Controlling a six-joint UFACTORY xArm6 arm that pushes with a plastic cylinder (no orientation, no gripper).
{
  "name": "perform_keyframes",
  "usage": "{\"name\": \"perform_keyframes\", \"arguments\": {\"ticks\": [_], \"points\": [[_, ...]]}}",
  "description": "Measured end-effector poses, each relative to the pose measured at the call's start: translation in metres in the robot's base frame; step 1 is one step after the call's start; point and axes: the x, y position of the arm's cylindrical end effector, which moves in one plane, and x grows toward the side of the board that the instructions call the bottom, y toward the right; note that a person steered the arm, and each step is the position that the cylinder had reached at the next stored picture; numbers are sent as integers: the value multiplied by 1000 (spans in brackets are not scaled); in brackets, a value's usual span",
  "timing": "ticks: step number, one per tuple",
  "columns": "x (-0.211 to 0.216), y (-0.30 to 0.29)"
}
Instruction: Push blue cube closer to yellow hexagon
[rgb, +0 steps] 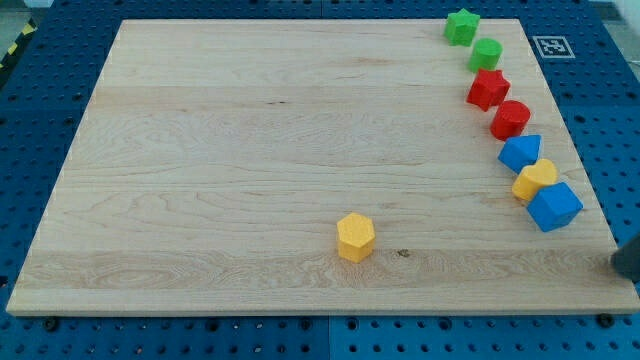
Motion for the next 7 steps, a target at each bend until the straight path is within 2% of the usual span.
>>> {"name": "perform_keyframes", "arguments": {"ticks": [1,3,7], "points": [[-43,2],[-45,-14],[-50,-135]]}}
